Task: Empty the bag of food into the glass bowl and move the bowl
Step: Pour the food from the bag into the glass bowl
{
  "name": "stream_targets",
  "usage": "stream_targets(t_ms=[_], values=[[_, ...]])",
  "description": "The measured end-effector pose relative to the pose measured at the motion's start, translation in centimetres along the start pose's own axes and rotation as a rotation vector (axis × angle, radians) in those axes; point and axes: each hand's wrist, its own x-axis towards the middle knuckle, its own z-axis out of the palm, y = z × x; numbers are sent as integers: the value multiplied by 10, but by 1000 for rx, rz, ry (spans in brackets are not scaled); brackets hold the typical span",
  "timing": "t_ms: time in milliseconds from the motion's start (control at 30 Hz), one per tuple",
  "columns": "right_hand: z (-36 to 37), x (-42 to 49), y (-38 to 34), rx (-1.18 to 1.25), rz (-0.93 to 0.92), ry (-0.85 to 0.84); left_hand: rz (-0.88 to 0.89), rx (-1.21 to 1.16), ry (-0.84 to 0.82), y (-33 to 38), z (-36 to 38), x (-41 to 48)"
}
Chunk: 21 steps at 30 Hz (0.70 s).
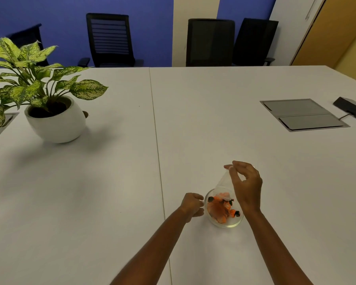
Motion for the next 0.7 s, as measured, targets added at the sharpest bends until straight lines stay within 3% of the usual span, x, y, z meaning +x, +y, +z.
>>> stream_targets(t_ms=[133,267,400,567,700], values=[[-3,3,-15,337,211,29,87,54,44,-1,-5,-4],[-1,7,-29,739,562,-80,271,102,28,1,-11,-11],[15,5,-31,1026,895,-236,409,-116,-7,8,-19,-20],[40,-10,-32,1009,1071,-361,463,-534,191,12,-35,-26],[53,-21,-24,715,997,-440,480,-567,343,10,-54,-27]])
